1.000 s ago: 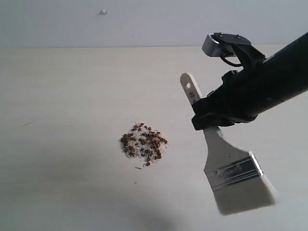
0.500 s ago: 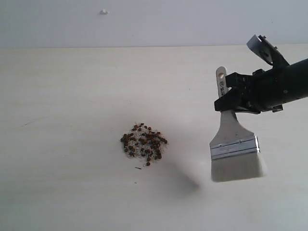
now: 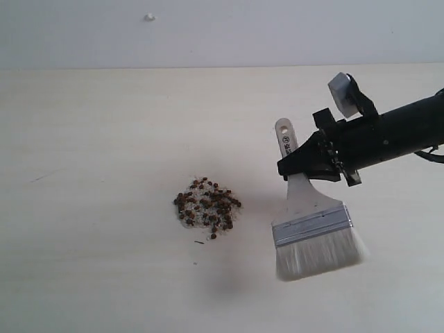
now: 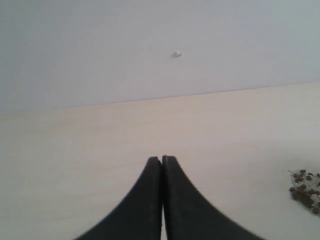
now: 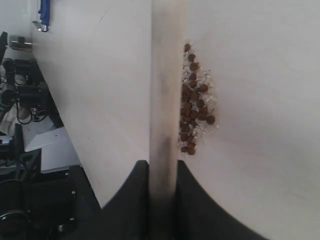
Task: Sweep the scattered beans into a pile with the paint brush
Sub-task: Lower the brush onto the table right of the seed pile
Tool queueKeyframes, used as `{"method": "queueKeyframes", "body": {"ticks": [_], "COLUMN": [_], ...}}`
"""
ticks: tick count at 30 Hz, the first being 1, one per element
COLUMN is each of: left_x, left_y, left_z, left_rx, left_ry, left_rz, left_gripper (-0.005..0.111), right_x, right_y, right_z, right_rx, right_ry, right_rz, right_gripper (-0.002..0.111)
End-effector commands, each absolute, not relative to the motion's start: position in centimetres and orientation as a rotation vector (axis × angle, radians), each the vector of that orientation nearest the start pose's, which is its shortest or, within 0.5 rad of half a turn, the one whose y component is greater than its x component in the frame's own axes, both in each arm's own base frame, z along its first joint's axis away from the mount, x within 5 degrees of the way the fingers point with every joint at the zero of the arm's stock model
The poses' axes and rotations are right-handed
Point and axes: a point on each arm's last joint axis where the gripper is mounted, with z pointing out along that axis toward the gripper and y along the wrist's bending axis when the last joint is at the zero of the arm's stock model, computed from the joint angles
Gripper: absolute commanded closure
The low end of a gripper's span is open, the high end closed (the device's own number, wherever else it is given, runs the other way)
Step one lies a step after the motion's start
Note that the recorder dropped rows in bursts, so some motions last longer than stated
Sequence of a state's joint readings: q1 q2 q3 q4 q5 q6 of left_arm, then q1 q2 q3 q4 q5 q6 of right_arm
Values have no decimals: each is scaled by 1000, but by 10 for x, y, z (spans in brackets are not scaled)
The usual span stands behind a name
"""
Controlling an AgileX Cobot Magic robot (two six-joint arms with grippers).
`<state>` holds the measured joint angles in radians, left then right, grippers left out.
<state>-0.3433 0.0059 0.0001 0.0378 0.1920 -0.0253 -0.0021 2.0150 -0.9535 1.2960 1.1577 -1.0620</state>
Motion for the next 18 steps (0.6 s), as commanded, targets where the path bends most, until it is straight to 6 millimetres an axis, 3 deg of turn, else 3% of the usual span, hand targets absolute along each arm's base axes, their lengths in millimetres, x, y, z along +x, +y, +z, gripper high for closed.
{"method": "queueKeyframes", "body": {"ticks": [1, 9, 18], "left_x": [53, 53, 53], "left_y": [-19, -19, -19], "left_z": [196, 196, 196], "left_rx": [285, 285, 285], "left_ry": [1655, 1655, 1655], "left_rz": [-258, -258, -258], "left_gripper": [107, 107, 107], "right_x": [322, 322, 328], "right_y": [80, 79, 75], "right_z": [111, 99, 90], "right_rx": [-120, -113, -65], "right_ry": [2572, 2595, 2639], "right_rz": [1652, 1633, 1466], "right_gripper": [108, 108, 108]}}
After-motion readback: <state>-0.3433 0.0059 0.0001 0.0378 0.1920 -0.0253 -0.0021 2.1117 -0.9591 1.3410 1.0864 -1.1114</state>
